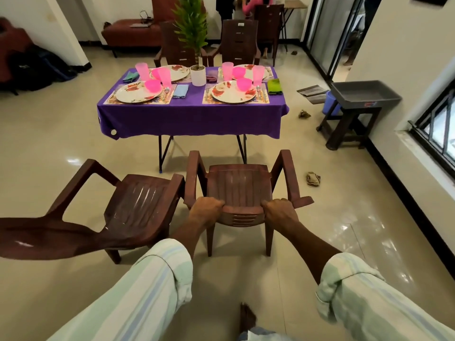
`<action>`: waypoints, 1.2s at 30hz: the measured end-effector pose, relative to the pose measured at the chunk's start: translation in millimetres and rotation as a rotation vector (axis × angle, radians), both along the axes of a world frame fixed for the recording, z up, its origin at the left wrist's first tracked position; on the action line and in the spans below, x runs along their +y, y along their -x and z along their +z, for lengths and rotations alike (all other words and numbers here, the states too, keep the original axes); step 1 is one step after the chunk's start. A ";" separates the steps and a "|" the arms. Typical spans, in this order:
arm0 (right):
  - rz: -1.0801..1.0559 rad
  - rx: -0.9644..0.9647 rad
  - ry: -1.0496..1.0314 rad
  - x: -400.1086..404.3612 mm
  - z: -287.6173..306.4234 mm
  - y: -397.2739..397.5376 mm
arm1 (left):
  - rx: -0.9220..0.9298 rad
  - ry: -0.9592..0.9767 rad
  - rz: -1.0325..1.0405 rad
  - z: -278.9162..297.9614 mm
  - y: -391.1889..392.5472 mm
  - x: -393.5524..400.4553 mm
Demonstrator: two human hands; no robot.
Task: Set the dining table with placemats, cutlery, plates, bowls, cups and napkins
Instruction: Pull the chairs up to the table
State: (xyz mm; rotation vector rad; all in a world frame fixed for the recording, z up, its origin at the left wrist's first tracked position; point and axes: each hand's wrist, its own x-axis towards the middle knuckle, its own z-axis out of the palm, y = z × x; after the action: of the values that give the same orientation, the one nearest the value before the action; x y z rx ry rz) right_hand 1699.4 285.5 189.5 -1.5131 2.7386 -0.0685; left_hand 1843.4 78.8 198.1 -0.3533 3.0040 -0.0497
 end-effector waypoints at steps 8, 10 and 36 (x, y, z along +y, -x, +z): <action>0.002 -0.013 0.030 -23.3 -9.3 52.4 | -0.018 0.032 0.011 -11.1 55.3 -23.9; 0.003 -0.017 0.029 -27.6 -7.8 68.6 | -0.018 0.033 0.022 -10.0 69.6 -27.3; -0.314 -0.016 -0.135 -46.3 -0.5 57.2 | -0.035 -0.333 0.181 6.9 64.8 -16.9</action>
State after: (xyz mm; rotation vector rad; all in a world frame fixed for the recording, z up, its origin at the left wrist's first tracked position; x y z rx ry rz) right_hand 1642.1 239.2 188.9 -1.0371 2.8746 0.0993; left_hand 1778.6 62.0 205.0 -0.5746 2.8599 0.4477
